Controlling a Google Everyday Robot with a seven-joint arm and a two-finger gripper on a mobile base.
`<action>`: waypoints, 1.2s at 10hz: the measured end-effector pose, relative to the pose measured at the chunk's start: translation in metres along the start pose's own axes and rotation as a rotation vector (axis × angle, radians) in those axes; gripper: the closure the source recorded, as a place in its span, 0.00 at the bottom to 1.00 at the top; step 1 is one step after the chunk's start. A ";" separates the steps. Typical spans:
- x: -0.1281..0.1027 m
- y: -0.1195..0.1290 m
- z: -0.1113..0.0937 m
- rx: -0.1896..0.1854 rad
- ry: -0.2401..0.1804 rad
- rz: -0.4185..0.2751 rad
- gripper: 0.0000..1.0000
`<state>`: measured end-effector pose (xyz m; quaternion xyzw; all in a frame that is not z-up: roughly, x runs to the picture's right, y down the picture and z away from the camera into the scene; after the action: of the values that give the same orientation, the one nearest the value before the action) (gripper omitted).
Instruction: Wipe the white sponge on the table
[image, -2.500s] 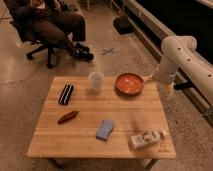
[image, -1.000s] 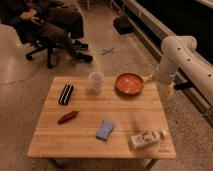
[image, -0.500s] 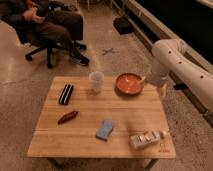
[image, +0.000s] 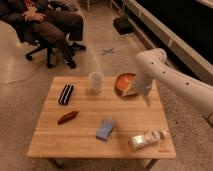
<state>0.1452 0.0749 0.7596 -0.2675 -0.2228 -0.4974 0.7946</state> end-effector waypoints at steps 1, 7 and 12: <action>-0.008 0.000 0.004 0.006 0.002 -0.005 0.20; -0.052 -0.045 0.043 0.029 0.005 -0.057 0.20; -0.072 -0.069 0.084 0.038 0.010 -0.109 0.20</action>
<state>0.0462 0.1529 0.7926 -0.2372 -0.2422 -0.5368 0.7726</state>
